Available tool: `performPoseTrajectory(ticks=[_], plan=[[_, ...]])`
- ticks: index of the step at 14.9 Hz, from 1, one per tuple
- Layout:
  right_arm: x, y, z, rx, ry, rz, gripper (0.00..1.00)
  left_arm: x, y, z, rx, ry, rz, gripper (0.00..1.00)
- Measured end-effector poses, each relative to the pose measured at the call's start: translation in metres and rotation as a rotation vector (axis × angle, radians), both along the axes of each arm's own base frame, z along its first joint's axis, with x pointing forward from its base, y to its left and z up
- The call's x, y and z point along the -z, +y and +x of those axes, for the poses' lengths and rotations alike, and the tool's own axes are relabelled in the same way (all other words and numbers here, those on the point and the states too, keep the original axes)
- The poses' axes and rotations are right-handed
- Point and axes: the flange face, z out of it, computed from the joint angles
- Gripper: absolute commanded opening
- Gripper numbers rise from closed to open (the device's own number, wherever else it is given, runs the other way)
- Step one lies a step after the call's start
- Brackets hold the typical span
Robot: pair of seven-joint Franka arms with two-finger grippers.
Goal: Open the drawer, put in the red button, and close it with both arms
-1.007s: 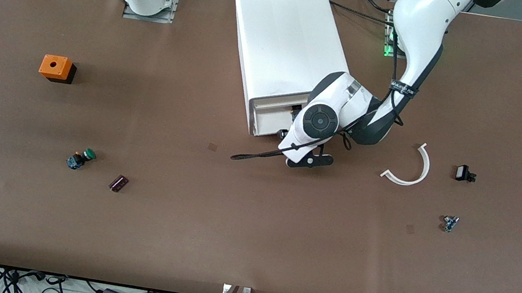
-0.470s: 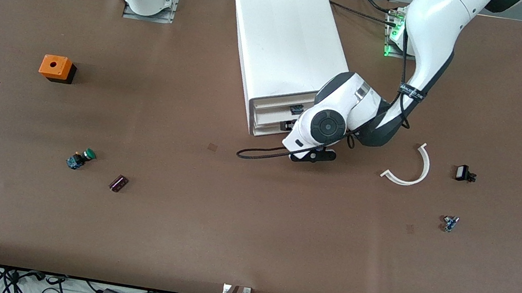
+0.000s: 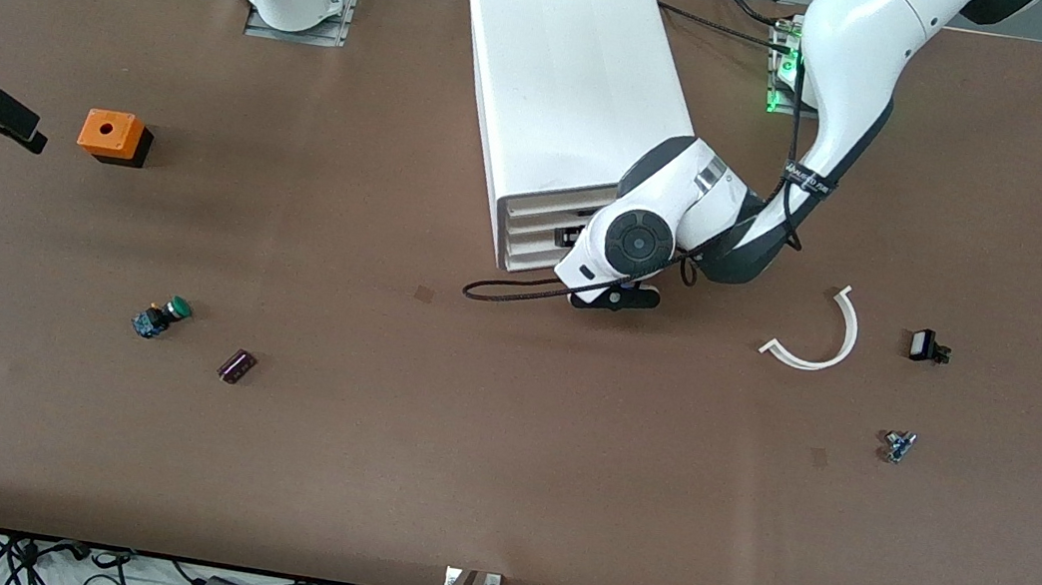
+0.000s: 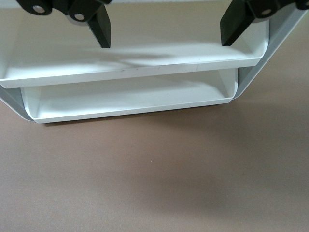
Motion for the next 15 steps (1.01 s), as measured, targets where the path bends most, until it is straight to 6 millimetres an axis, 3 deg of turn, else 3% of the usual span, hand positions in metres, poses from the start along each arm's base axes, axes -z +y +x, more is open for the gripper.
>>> performPoseTrajectory(ticks=[4, 9, 12, 15], plan=[[-0.012, 0.001, 0.0, -0.016, -0.031, -0.015, 1.0, 0.0, -0.001, -0.002, 0.005, 0.008, 0.004, 1.0], [-0.012, 0.001, -0.001, -0.027, -0.015, -0.034, 1.0, -0.003, 0.001, 0.001, 0.0, 0.005, 0.001, 1.0], [-0.01, 0.0, 0.0, -0.032, -0.008, -0.039, 1.0, -0.031, 0.018, 0.031, -0.021, -0.047, -0.017, 1.0], [-0.009, 0.0, 0.0, -0.035, -0.007, -0.039, 1.0, -0.085, 0.075, 0.08, 0.086, -0.133, 0.015, 1.0]])
